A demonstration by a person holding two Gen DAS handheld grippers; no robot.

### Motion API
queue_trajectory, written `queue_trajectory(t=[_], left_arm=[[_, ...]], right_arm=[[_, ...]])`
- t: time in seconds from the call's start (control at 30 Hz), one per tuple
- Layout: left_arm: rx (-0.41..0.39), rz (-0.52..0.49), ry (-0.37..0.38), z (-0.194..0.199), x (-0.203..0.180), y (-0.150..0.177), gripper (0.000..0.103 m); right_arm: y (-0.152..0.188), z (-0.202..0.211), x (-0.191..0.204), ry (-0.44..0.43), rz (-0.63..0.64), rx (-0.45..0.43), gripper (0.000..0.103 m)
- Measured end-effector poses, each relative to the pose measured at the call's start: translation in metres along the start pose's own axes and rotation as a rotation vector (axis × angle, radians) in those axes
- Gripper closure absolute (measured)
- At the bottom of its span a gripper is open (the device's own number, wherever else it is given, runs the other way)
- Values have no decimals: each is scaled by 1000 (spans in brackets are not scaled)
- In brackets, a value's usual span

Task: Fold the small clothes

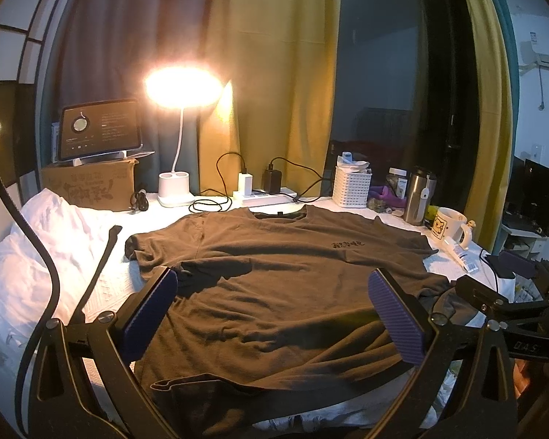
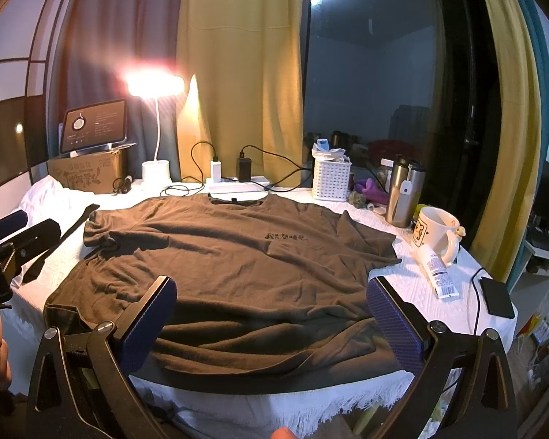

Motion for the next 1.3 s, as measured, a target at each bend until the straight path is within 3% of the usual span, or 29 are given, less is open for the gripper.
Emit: queue_trajectory(t=[0.87,1.3], left_arm=[[4,-11,-1,-1,-5,-1,0],[65,-34,-1,-56,1,-10,0]], right_arm=[[3,-4,-3,0,-5,12,0],[-14,-63,-51,96,-56,70,0]])
Point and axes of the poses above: each gripper's, at about its wrist camera, not at the fingertips, and z roughly against the way its jaws point, x to its left, y to its underside, the point moved 3 cm from there along -z, roughly the way its jaws point, and after that the axes turned 13 degrees about -z, right-handed, at the moved point
